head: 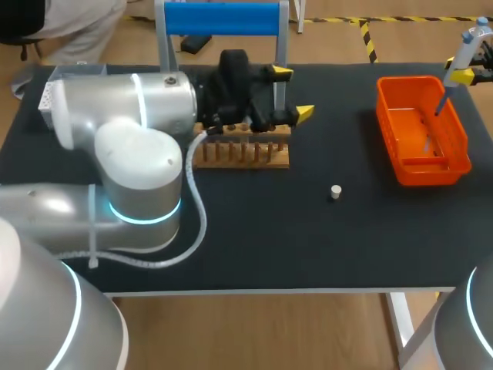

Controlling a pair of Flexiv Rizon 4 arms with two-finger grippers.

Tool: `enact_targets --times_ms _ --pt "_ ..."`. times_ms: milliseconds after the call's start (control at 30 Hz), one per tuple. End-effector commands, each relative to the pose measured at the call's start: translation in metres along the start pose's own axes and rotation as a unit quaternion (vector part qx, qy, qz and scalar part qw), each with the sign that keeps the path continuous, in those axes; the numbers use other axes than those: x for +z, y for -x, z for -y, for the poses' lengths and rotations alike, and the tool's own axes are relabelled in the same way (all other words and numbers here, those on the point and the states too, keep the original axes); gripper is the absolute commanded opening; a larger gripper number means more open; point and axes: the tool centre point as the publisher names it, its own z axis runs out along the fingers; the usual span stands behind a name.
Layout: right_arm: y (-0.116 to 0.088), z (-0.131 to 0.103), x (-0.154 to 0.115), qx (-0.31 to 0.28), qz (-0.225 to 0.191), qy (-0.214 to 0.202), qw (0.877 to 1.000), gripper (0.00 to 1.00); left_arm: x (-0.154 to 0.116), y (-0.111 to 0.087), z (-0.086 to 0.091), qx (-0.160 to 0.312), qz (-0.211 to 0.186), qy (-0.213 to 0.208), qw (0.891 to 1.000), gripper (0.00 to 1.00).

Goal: Invert the test tube, pick up the pipette, mount the tip to pipette, aspirate from beaker and dispense into the tube, eject the tip, return the pipette, and cap with the stopper.

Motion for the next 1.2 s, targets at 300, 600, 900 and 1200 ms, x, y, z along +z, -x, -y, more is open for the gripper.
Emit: enact_targets --times_ms 300,600,900,1200 --pt "0.001 0.0 -0.002 0.0 -0.002 -0.001 1.0 0.0 -0.025 0.013 -0.002 0.001 -0.012 -0.09 0.996 1.0" --pt "0.001 0.0 -0.002 0.0 -0.002 -0.001 1.0 0.0 -0.021 0.014 0.002 -0.002 -0.022 -0.084 0.996 1.0" --pt "0.001 0.0 -0.002 0.0 -0.002 -0.001 1.0 0.0 -0.02 0.012 0.004 -0.005 -0.014 -0.077 0.997 1.0" --pt "0.001 0.0 -0.002 0.0 -0.002 -0.001 1.0 0.0 -0.018 0.01 0.006 -0.007 -0.013 -0.063 0.998 1.0"
